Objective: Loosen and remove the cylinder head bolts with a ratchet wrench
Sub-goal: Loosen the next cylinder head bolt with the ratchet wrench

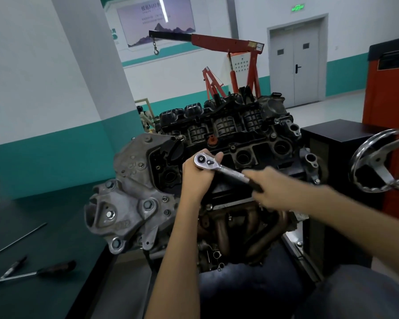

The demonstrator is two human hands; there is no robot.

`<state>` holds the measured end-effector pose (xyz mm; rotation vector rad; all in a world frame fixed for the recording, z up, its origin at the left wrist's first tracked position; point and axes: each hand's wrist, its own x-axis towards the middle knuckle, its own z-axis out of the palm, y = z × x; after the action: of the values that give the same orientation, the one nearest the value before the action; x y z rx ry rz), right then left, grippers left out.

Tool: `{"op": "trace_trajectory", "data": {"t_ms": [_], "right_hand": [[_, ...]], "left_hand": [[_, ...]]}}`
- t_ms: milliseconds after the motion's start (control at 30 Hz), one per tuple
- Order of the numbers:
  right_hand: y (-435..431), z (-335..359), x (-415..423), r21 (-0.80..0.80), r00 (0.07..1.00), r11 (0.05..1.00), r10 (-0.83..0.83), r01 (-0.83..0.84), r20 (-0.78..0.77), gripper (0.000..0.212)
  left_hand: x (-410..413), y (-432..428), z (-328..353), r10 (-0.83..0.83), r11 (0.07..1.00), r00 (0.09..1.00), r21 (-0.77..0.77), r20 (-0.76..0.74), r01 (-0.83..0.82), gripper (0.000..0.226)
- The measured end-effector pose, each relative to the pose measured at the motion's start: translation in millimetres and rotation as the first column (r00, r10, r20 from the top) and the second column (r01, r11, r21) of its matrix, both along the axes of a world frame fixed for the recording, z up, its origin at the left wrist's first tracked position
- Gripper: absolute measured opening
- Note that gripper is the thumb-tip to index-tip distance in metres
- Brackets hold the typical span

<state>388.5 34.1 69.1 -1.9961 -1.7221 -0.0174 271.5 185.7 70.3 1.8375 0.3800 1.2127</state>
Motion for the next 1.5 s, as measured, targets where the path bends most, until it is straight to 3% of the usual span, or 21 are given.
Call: {"op": "trace_trajectory", "data": {"t_ms": [100, 167, 233, 300, 400, 533, 633, 733, 833, 900, 967, 1067, 1167, 1267, 1333, 1400, 1500], "right_hand": [[3.1, 34.6, 27.1, -0.063, 0.952, 0.997, -0.026, 0.047, 0.306, 0.036], [4.6, 35.1, 27.8, -0.026, 0.934, 0.997, -0.064, 0.078, 0.352, 0.037], [-0.2, 12.4, 14.0, 0.051, 0.971, 0.994, -0.106, 0.097, 0.214, 0.024], [-2.3, -22.6, -16.2, 0.145, 0.993, 0.984, -0.095, 0.105, -0.071, 0.019], [14.1, -61.0, -72.2, 0.250, 0.909, 0.960, -0.013, 0.128, -0.417, 0.022], [30.5, -68.5, -97.7, 0.271, 0.847, 0.951, 0.020, 0.148, -0.531, 0.023], [11.6, -50.7, -55.3, 0.195, 0.937, 0.979, 0.015, 0.057, -0.350, 0.024], [-3.1, -10.2, 7.0, 0.054, 1.000, 0.998, -0.012, 0.013, -0.011, 0.024], [2.2, 32.4, 38.2, -0.003, 0.919, 0.998, -0.053, 0.058, 0.390, 0.032], [8.0, 38.1, 34.8, 0.030, 0.868, 0.997, -0.079, 0.074, 0.491, 0.033], [5.7, 22.1, 18.2, 0.077, 0.902, 0.992, -0.126, 0.104, 0.412, 0.025], [-1.3, -22.8, -25.2, 0.148, 0.993, 0.981, -0.120, 0.121, -0.013, 0.024], [14.7, -55.1, -78.7, 0.229, 0.927, 0.965, -0.034, 0.127, -0.373, 0.025], [30.1, -63.8, -105.8, 0.271, 0.865, 0.955, 0.029, 0.124, -0.500, 0.024], [21.9, -55.6, -85.7, 0.241, 0.897, 0.967, 0.033, 0.083, -0.440, 0.027], [6.4, -38.6, -44.6, 0.147, 0.959, 0.989, 0.017, 0.026, -0.284, 0.024], [-4.6, 7.2, 18.1, -0.012, 0.992, 1.000, -0.013, 0.014, 0.129, 0.023]], "left_hand": [[0.3, -1.9, -2.4, -0.027, 0.999, 1.000, -0.038, -0.015, 0.026, 0.034], [0.2, -1.3, -5.4, -0.034, 0.997, 0.999, -0.073, 0.013, 0.035, 0.041], [2.0, -0.8, -8.4, -0.032, 0.995, 0.999, -0.097, 0.039, 0.035, 0.042], [4.2, -1.8, -10.4, -0.024, 0.995, 0.999, -0.099, 0.037, 0.028, 0.041], [4.1, -2.6, -9.3, -0.016, 0.997, 0.999, -0.080, 0.032, 0.018, 0.044], [1.8, -1.4, -8.5, -0.023, 0.997, 1.000, -0.071, 0.022, 0.024, 0.044], [3.2, 0.0, -9.1, -0.022, 0.996, 1.000, -0.082, -0.006, 0.021, 0.041], [5.2, -1.1, -4.6, -0.047, 0.998, 0.999, -0.047, -0.018, 0.046, 0.041], [3.1, -4.8, -1.6, -0.022, 1.000, 1.000, -0.013, 0.002, 0.022, 0.036], [2.3, -5.1, -4.7, 0.020, 0.998, 0.998, -0.055, 0.061, -0.017, 0.024], [3.7, -5.5, -8.5, 0.050, 0.993, 0.992, -0.115, 0.119, -0.037, 0.013], [6.8, -9.1, -9.5, 0.064, 0.987, 0.986, -0.157, 0.154, -0.040, 0.021], [8.4, -12.2, -7.9, 0.084, 0.986, 0.987, -0.153, 0.137, -0.063, 0.036], [6.7, -11.3, -6.7, 0.093, 0.987, 0.988, -0.139, 0.122, -0.076, 0.037], [4.3, -7.1, -6.7, 0.073, 0.989, 0.994, -0.133, 0.084, -0.061, 0.039], [3.6, -2.3, -5.6, 0.029, 0.995, 0.999, -0.097, 0.033, -0.026, 0.041], [4.6, -1.6, -1.0, -0.012, 1.000, 1.000, 0.007, -0.022, 0.012, 0.047]]}}
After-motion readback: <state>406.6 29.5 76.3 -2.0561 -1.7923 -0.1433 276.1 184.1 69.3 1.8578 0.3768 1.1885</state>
